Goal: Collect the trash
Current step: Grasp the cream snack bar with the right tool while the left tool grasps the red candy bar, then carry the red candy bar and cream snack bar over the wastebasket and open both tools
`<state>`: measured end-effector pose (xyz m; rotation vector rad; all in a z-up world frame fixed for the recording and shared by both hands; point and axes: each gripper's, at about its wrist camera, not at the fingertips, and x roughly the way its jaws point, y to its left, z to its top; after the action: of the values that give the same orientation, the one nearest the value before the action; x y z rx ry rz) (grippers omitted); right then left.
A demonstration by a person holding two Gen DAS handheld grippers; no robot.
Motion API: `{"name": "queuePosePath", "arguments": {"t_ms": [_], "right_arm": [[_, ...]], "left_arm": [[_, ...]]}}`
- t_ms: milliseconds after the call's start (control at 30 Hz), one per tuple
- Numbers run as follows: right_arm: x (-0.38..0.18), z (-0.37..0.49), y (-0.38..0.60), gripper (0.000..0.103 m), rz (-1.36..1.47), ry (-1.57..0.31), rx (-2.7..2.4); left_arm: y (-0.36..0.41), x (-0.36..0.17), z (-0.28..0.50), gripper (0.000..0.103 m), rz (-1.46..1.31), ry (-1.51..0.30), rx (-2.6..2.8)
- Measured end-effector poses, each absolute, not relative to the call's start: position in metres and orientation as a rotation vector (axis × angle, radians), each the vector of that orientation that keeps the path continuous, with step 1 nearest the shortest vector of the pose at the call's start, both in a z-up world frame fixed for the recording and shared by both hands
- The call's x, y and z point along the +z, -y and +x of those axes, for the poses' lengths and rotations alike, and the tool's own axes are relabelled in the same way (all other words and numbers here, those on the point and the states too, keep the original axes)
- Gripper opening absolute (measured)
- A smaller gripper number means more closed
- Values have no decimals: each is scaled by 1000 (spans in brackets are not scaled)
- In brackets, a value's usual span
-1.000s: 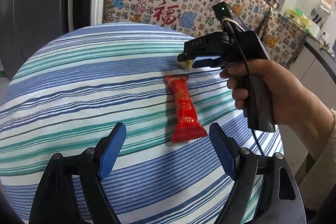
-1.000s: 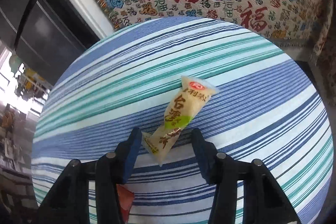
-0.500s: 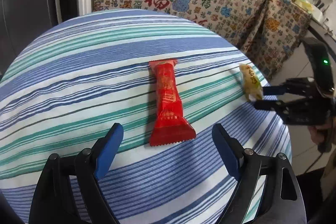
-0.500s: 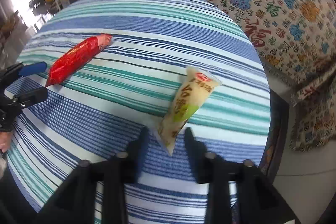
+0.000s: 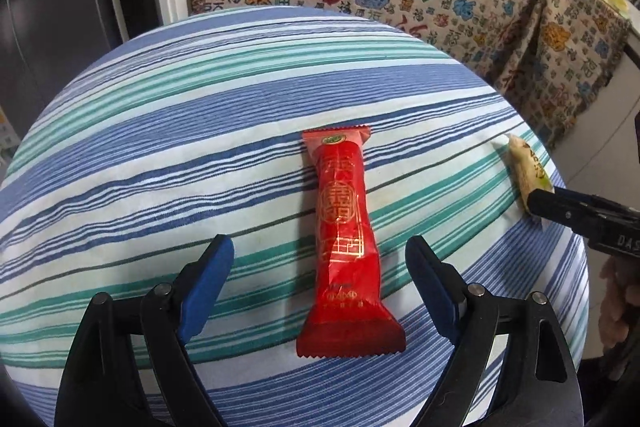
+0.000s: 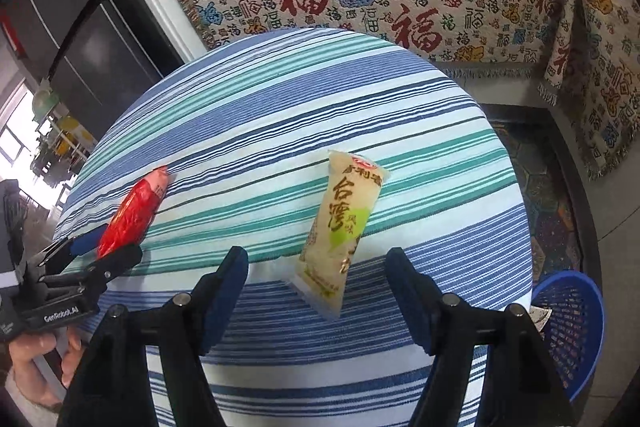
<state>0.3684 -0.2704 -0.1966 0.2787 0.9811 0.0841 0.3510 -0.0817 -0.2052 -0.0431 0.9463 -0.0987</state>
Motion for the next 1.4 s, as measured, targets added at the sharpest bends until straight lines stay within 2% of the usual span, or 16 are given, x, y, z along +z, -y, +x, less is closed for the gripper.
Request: {"name": "queuePosePath", "arguments": {"t_ms": [33, 67, 100, 133, 167, 200, 233, 267, 500, 1400], "right_arm": [[-199, 372, 271, 72, 277, -992, 71], [-200, 372, 270, 67, 271, -996, 64], [-200, 372, 270, 60, 257, -994, 55], [-200, 372, 270, 45, 244, -1003, 51], [-199, 372, 270, 33, 237, -1008, 58], [-199, 371, 270, 27, 224, -1018, 56], [-198, 370, 270, 26, 205, -1022, 46], [-197, 366, 270, 25, 186, -1019, 41], [-182, 343, 269, 24, 131, -976, 87], [-145, 297, 282, 24, 89, -877, 128]], "left_arm": [[83, -204, 351, 87, -36, -941, -100], [83, -202, 350, 84, -30, -935, -100], [85, -200, 351, 79, -28, -928, -104], [86, -198, 351, 75, -25, -923, -109], [88, -197, 351, 61, -20, -922, -122], [90, -197, 352, 47, -14, -927, -134], [91, -198, 352, 21, -9, -937, -146], [92, -199, 351, 19, -5, -935, -142], [97, -182, 335, 15, -30, -866, -148], [134, -145, 296, 14, -38, -785, -182]]}}
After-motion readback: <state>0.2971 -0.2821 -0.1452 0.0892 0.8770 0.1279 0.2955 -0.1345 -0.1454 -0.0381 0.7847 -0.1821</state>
